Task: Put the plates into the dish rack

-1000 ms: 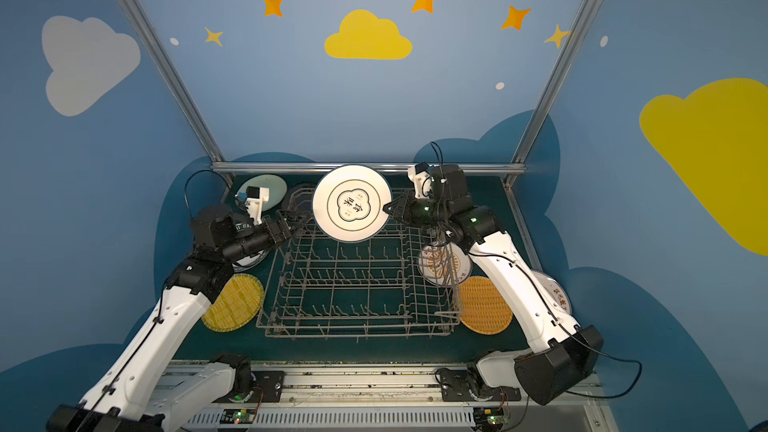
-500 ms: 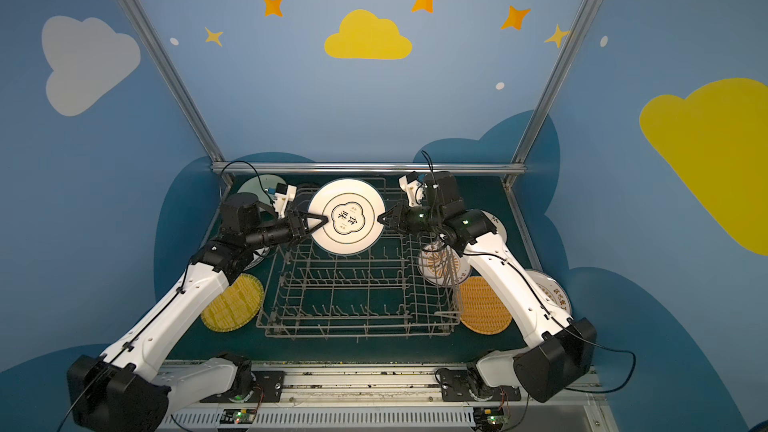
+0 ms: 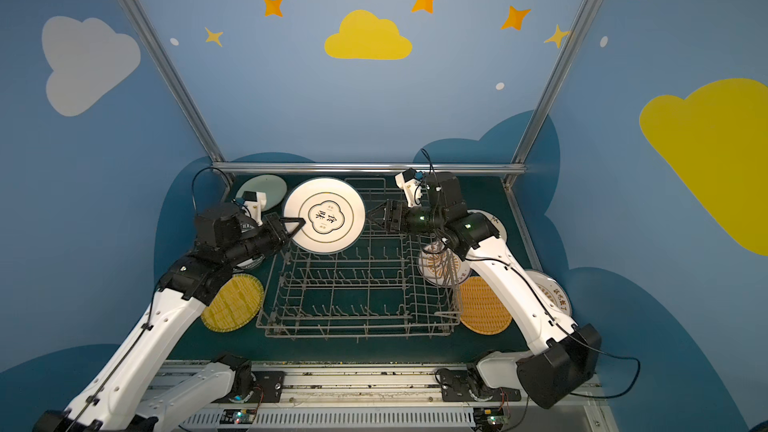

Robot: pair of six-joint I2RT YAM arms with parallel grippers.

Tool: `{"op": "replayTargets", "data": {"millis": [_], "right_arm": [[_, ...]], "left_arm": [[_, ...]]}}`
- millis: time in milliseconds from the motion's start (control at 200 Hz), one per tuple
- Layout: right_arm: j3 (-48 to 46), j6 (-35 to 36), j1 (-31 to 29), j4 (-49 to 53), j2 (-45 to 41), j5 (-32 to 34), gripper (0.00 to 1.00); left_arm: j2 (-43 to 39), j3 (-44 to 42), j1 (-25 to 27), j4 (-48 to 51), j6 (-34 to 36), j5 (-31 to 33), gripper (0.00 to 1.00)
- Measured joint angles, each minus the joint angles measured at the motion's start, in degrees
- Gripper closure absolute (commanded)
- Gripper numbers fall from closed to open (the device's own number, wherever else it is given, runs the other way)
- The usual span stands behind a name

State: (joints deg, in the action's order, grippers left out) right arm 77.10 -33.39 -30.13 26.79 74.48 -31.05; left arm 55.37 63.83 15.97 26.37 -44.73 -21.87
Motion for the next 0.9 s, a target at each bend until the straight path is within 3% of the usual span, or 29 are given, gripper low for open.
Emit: {"op": "replayTargets", "data": {"millis": [170,395,661,901], "right_arm": [[-2.4,3.8,0.0,1.4,-7.1,4.9,0.13],[-5.7,6.7,0.0,2.1,-13.4,7.0,0.13],[-8.2,8.2,0.0,6.4,-17.3,8.8,0.13],[-8.9,9.9,0.0,9.5,-21.8,10.9,0.13]], "left_arm": [[-0.2,11.7,0.0,16.1,10.6,11.1,0.96],[5.1,19.8,0.0,31.7,19.4,21.7,0.96],[11.9,25.5,0.9,39.8,24.8,31.6,0.96],[19.0,32.0,1.9,40.8,29.4,38.8,0.96]]}}
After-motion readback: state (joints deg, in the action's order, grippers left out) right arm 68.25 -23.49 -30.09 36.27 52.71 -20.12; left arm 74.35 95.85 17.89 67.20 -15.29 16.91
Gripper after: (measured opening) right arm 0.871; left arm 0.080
